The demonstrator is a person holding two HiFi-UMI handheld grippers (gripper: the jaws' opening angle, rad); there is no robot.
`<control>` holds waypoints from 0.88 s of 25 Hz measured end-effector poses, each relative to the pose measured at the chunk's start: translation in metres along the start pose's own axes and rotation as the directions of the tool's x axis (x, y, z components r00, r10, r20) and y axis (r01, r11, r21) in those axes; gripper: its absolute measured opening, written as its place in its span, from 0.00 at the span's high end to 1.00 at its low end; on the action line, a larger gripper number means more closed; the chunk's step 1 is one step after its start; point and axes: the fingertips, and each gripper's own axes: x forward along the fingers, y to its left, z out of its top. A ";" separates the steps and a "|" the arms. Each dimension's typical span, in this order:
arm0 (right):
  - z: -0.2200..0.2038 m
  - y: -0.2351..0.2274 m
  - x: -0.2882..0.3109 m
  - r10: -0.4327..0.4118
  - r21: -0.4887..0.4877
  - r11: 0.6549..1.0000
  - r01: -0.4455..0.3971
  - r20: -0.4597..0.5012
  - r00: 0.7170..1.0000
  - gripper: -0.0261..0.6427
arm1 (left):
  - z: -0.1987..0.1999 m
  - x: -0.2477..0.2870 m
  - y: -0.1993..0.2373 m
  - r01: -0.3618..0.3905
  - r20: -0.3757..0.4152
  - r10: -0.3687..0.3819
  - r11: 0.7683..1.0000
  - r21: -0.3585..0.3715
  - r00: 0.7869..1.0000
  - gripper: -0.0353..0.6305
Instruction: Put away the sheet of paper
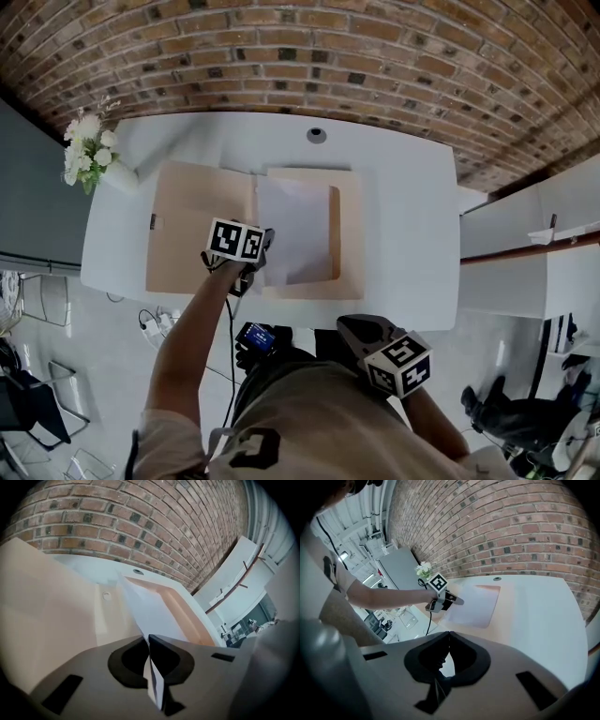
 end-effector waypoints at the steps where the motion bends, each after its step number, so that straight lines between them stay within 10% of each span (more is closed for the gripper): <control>1: 0.000 0.000 0.000 0.002 0.001 1.000 -0.002 -0.001 1.000 0.93 | 0.000 0.001 -0.001 0.002 -0.003 -0.002 1.000 -0.003 1.000 0.93; 11: 0.002 -0.007 0.001 0.007 -0.004 1.000 -0.007 -0.004 1.000 0.93 | -0.002 0.020 -0.013 0.080 -0.046 -0.086 0.988 -0.129 0.995 0.93; 22: 0.001 -0.022 -0.005 -0.007 0.022 1.000 0.007 -0.002 1.000 0.93 | 0.004 0.043 -0.034 0.111 -0.086 -0.119 0.989 -0.093 0.989 0.93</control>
